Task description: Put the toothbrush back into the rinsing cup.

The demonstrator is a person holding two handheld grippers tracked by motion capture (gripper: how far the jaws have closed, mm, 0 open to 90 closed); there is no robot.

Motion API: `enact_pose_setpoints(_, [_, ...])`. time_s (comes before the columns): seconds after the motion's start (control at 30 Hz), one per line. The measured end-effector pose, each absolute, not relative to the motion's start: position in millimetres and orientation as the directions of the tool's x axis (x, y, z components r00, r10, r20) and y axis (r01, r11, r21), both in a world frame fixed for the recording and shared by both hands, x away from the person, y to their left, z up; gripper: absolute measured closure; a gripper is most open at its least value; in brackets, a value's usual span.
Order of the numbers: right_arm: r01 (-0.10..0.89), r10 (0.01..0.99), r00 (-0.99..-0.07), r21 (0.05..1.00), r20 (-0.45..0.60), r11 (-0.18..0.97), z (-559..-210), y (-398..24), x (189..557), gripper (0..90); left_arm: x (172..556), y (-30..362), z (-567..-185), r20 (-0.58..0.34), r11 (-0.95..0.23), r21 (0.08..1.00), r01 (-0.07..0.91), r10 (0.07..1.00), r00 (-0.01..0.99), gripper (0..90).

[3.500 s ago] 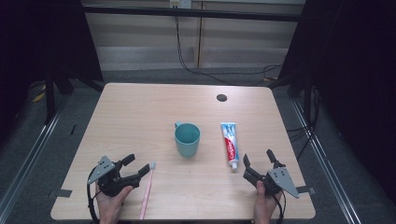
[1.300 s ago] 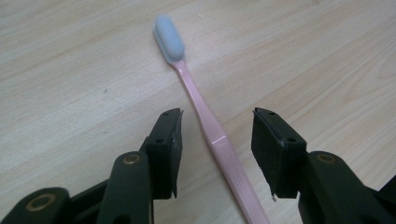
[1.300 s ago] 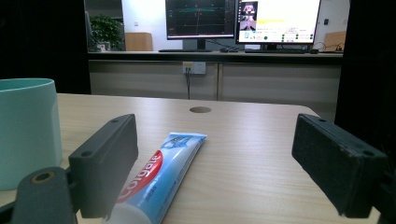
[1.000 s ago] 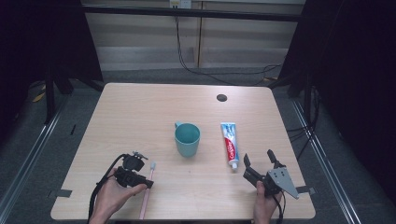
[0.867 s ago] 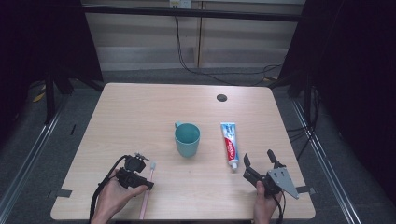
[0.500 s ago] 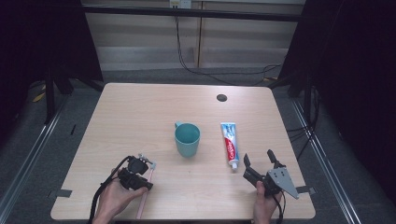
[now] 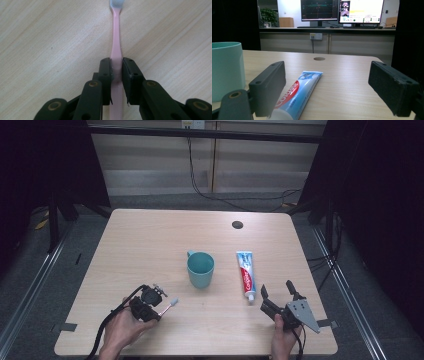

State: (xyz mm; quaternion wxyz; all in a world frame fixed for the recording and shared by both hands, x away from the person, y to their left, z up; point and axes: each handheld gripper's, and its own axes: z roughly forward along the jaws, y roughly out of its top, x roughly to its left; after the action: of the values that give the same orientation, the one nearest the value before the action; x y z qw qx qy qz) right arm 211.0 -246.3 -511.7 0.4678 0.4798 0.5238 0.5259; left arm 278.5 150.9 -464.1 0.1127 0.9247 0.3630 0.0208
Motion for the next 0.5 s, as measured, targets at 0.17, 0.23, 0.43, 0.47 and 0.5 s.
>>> enact_pose_setpoints(0.17, [0.011, 0.995, -0.102, 1.0, 0.015, -0.014, -511.7, -246.3, 211.0, 13.9, 285.6, 146.8, -463.1, -0.049, -0.741, 0.169, 0.649, 0.652, 0.757, 77.8])
enact_pose_setpoints(0.23, [0.01, 0.995, -0.102, 1.0, 0.014, -0.013, -511.7, -246.3, 211.0, 13.9, 288.4, 144.9, -463.1, -0.051, -0.737, 0.151, 0.658, 0.659, 0.75, 77.9])
enact_pose_setpoints(0.43, [0.011, 0.995, -0.102, 1.0, 0.015, -0.014, -511.7, -246.3, 211.0, 13.9, 299.1, 148.0, -462.7, -0.086, -0.705, 0.111, 0.7, 0.695, 0.714, 78.1])
enact_pose_setpoints(0.47, [0.011, 0.995, -0.102, 1.0, 0.015, -0.014, -511.7, -246.3, 210.9, 13.9, 299.3, 148.6, -463.2, -0.094, -0.697, 0.115, 0.708, 0.702, 0.706, 78.2])
enact_pose_setpoints(0.5, [0.011, 0.995, -0.102, 1.0, 0.014, -0.013, -511.7, -246.3, 211.0, 13.9, 300.3, 149.6, -463.0, -0.107, -0.695, 0.112, 0.71, 0.702, 0.704, 78.2])
